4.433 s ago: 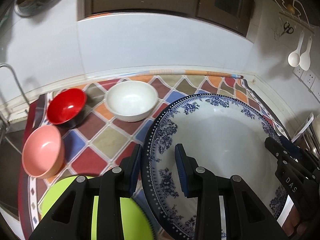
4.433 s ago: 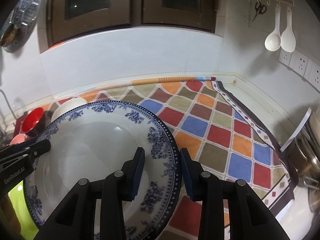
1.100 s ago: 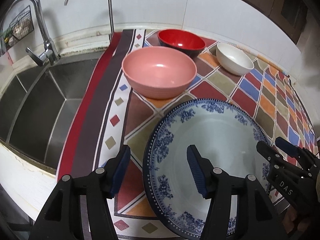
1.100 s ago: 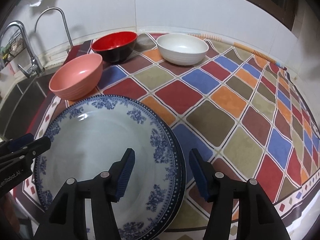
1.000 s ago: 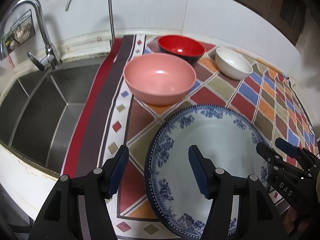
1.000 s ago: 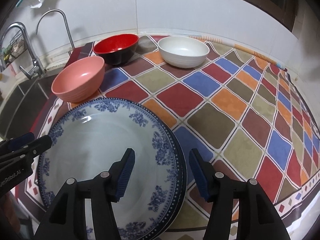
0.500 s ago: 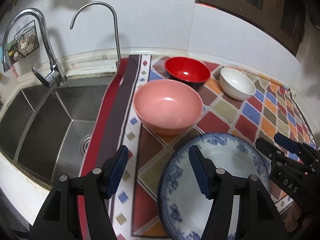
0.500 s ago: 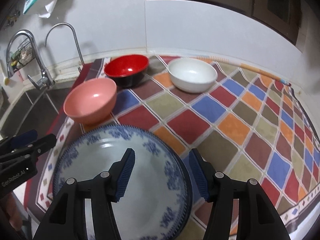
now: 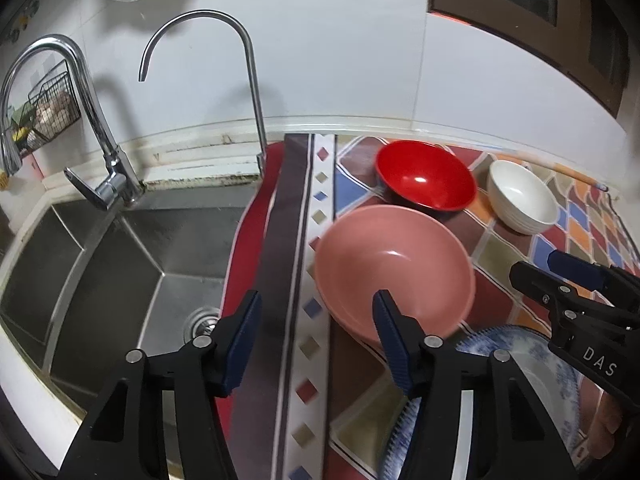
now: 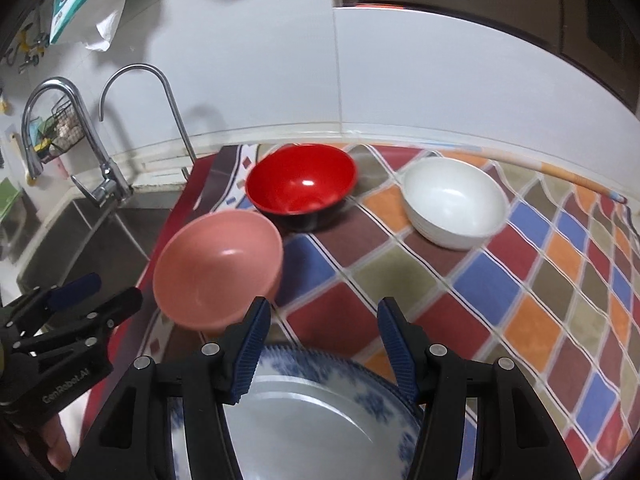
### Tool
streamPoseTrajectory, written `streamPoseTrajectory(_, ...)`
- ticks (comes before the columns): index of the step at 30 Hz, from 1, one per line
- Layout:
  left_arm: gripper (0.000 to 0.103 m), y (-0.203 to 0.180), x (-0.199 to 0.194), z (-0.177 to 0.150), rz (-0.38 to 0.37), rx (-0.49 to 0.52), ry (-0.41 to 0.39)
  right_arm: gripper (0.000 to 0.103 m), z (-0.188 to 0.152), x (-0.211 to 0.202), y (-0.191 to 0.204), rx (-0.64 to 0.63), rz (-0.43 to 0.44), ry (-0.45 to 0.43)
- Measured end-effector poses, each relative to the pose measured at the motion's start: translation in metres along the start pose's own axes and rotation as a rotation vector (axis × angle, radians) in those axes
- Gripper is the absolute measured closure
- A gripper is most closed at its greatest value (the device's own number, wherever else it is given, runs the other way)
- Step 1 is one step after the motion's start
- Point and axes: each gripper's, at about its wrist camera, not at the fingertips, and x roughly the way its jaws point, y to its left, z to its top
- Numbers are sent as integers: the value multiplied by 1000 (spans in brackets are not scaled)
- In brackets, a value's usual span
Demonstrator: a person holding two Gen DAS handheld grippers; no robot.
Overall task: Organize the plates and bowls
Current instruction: 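Move both tools to the pink bowl and close them on its rim, then lift the pink bowl with both tools and carry it away from the plates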
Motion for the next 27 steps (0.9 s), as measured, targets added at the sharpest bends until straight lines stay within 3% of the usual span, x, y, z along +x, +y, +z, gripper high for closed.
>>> streamPoseTrajectory(5, 53, 8, 18, 7, 5, 6, 21, 48, 15, 23, 10, -22, 17, 12)
streamPoseTrajectory(16, 63, 14, 57, 12, -59, -17, 112, 64, 23, 73, 23, -23, 66, 122)
streamPoseTrajectory(22, 74, 9, 72, 14, -81, -15, 149, 73, 21, 84, 23, -21, 89, 160)
streamPoseTrajectory(27, 89, 4, 78, 12, -95, -4, 168, 81, 22, 90, 20, 5, 118, 184)
